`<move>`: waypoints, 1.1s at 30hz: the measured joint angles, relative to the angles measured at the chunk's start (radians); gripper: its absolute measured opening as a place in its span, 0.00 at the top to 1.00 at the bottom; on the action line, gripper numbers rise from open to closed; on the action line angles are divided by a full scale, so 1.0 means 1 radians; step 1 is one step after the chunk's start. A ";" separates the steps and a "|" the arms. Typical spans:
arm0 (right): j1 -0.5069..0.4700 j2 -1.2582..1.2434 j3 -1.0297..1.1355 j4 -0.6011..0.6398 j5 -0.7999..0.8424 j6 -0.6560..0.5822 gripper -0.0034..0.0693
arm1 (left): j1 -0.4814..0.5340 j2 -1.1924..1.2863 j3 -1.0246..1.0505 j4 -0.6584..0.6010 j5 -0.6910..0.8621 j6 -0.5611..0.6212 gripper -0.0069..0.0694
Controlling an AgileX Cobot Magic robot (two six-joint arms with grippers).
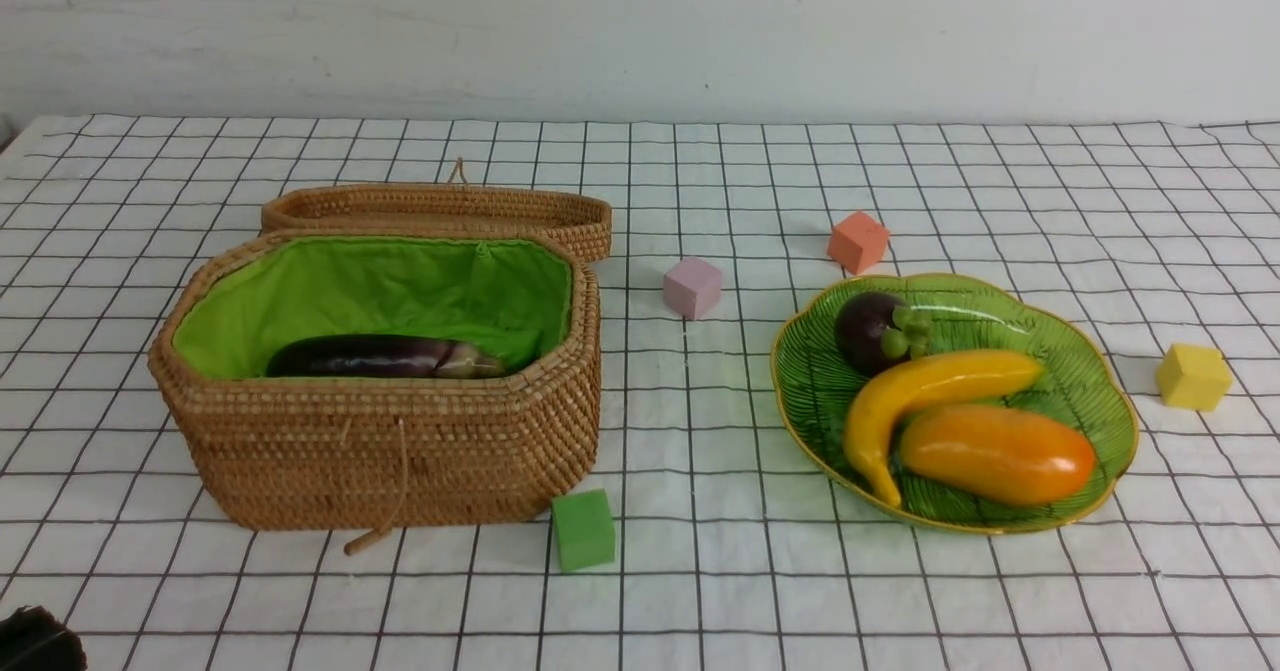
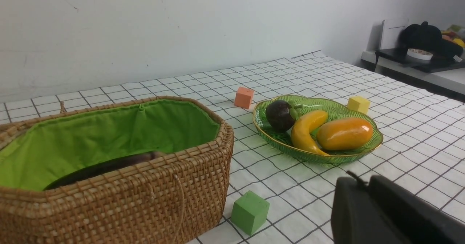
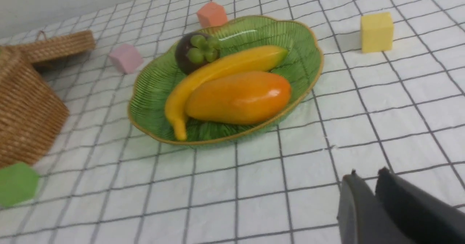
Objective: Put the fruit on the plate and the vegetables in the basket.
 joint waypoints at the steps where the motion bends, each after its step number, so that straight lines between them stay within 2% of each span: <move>1: 0.000 -0.020 0.072 -0.003 -0.027 -0.015 0.81 | 0.000 0.000 0.000 0.000 0.001 0.000 0.85; 4: 0.000 -0.024 0.105 -0.007 -0.062 -0.020 0.82 | 0.000 0.000 0.000 0.001 0.001 0.000 0.84; 8: 0.000 -0.025 0.108 -0.010 -0.076 -0.021 0.94 | 0.000 0.000 0.000 0.001 0.004 0.000 0.83; 10: 0.000 -0.025 0.109 -0.010 -0.078 -0.021 0.96 | 0.000 0.000 0.000 0.001 0.004 0.000 0.83; 33: 0.000 -0.025 0.109 -0.001 -0.079 -0.021 0.96 | 0.000 0.000 0.000 0.001 0.004 0.000 0.80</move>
